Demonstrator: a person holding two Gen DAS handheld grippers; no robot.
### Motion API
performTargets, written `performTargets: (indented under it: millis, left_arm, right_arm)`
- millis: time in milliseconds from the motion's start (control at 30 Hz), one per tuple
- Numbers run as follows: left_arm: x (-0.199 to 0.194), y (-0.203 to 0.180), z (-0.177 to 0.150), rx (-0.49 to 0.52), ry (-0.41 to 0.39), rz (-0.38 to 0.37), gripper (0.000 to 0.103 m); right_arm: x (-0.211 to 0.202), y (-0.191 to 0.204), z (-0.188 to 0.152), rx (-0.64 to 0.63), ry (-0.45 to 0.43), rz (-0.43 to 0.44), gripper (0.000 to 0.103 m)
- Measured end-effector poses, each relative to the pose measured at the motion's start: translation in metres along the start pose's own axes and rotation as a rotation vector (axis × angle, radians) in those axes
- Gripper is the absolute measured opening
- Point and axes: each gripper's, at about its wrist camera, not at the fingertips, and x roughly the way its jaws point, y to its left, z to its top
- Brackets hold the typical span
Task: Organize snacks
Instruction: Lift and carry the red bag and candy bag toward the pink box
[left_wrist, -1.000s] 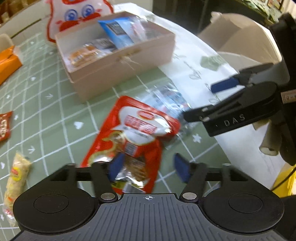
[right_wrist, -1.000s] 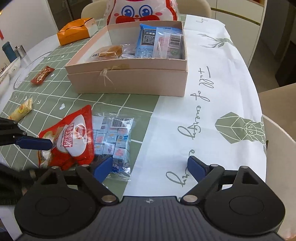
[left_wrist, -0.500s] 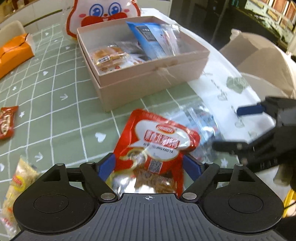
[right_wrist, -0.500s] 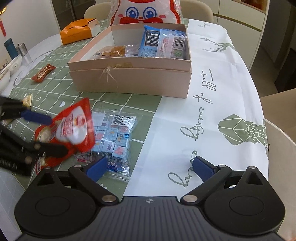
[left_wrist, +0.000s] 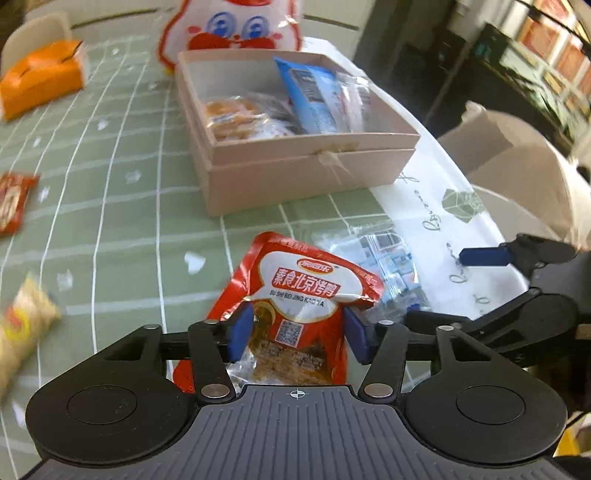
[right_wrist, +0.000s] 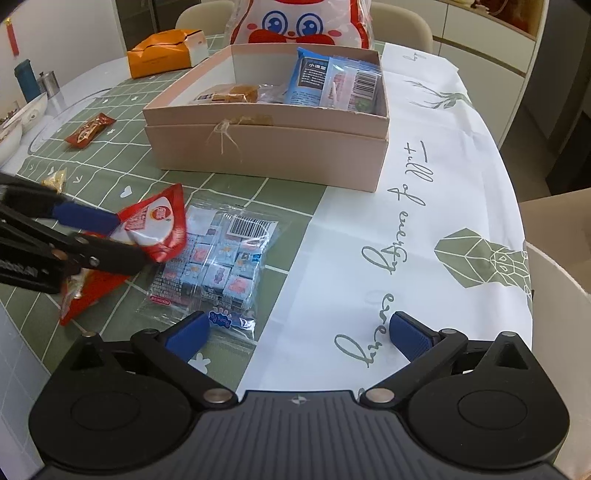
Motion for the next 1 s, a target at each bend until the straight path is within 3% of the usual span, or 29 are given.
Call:
performTargets:
  millis: [133, 400, 500, 633, 733, 800, 1000]
  left_arm:
    - [-0.010, -0.012, -0.012, 0.000, 0.020, 0.025, 0.053]
    - [-0.030, -0.021, -0.036, -0.066, 0.044, 0.038, 0.050]
    - [-0.035, -0.021, -0.043, -0.088, 0.048, 0.037, 0.049]
    - [-0.041, -0.024, -0.051, -0.117, 0.042, 0.022, 0.049]
    - [-0.045, -0.025, -0.057, -0.132, 0.039, 0.004, 0.048]
    - [-0.048, -0.027, -0.060, -0.137, 0.036, -0.007, 0.048]
    - [-0.053, -0.040, -0.064, -0.112, 0.031, -0.038, 0.042]
  right_arm:
    - [0.001, -0.001, 0.005, 0.003, 0.025, 0.014, 0.103]
    - [-0.005, 0.008, 0.025, 0.130, 0.017, 0.156, 0.095]
    - [-0.001, 0.029, 0.037, 0.104, 0.010, 0.141, 0.095]
    - [0.020, 0.053, 0.048, 0.105, 0.067, 0.077, 0.094]
    - [0.021, 0.068, 0.047, 0.034, 0.049, -0.012, 0.076]
    - [0.018, 0.068, 0.046, 0.010, 0.058, 0.001, 0.067]
    - [-0.004, 0.058, 0.036, -0.032, 0.074, 0.012, 0.062]
